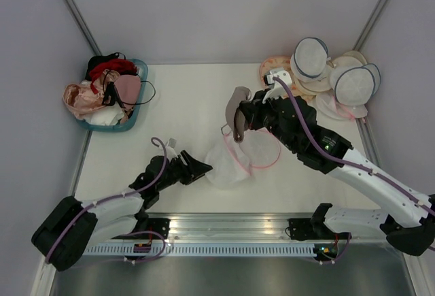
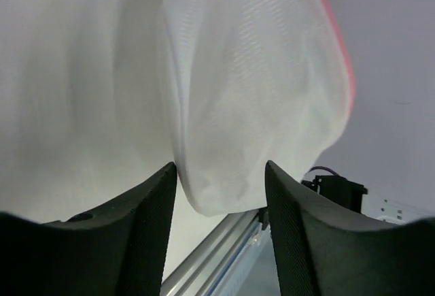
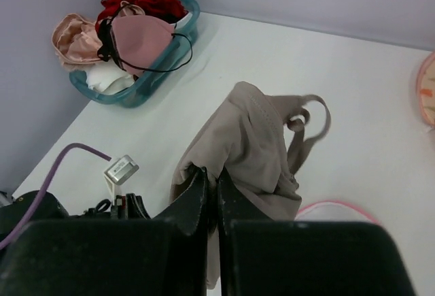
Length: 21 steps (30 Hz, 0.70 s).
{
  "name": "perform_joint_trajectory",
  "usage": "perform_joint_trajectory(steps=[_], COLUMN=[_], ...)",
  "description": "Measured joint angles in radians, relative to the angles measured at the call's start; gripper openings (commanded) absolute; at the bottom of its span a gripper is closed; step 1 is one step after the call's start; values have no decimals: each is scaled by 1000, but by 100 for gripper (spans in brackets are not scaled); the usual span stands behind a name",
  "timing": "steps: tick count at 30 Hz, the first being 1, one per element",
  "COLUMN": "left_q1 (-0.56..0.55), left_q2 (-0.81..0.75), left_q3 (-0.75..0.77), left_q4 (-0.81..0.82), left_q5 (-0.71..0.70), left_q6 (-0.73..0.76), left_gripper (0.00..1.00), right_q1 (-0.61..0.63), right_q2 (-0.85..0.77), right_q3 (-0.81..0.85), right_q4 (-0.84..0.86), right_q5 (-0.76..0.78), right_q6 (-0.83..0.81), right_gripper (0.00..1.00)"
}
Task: Unzip the laundry bag and remove the bra
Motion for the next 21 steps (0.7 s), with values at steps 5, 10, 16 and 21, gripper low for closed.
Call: perform_joint_trajectory(steps=[5,10,16,21], left_q1=[0,0,0,0], left_q2=[-217,-469,-796,-911], left_q3=[51,103,140,146], left_q4=[-139,-285,-426,-444], left_q5=[-3,-34,-77,-51], left_q6=[117,274,472,609], left_gripper=[73,93,100,100], right_q1=[-14,-28,-48,-54], right_q2=[47,85,123,174], right_q3=[22,41,67,67], right_q4=[4,-18,-40,-59], right_q5=[-112,-251,-473,-734], right_q6=[-29,-60,-79,-85], right_gripper=[0,0,1,0])
